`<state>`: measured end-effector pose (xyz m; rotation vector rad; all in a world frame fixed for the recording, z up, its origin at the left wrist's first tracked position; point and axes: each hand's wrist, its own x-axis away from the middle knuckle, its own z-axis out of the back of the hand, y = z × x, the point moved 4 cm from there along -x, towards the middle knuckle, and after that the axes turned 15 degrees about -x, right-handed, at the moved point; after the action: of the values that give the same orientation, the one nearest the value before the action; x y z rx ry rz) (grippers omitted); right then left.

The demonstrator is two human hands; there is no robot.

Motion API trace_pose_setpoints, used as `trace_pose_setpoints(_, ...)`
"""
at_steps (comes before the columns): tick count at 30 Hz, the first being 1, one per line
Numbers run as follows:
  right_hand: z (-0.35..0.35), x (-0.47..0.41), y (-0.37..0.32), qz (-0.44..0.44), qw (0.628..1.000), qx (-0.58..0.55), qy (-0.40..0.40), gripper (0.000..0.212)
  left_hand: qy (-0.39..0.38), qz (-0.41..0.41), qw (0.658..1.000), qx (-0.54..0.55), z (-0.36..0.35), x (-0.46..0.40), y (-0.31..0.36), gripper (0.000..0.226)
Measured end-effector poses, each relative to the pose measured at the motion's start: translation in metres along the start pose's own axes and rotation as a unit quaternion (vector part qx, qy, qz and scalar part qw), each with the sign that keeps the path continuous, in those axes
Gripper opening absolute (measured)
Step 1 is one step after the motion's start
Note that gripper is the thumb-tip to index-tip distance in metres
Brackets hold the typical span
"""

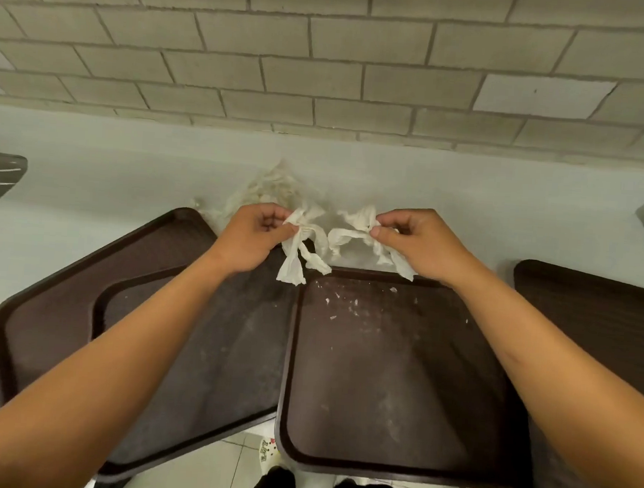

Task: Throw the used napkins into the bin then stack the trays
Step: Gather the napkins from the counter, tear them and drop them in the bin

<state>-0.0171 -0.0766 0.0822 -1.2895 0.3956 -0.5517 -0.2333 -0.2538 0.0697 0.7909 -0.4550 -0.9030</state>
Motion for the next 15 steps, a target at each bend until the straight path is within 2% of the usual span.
trace_pose_setpoints(11, 0.017, 0.068, 0.032, -0.021, 0.997, -0.066, -0.014, 0.011, 0.009, 0.023, 0.999, 0.047, -0.047, 0.072, 0.02, 0.01)
trace_pose_setpoints(15, 0.019, 0.101, 0.039, -0.037, 0.994, -0.103, 0.004, 0.01, 0.004, 0.016, 0.998, 0.053, -0.06, 0.1, 0.032, 0.01)
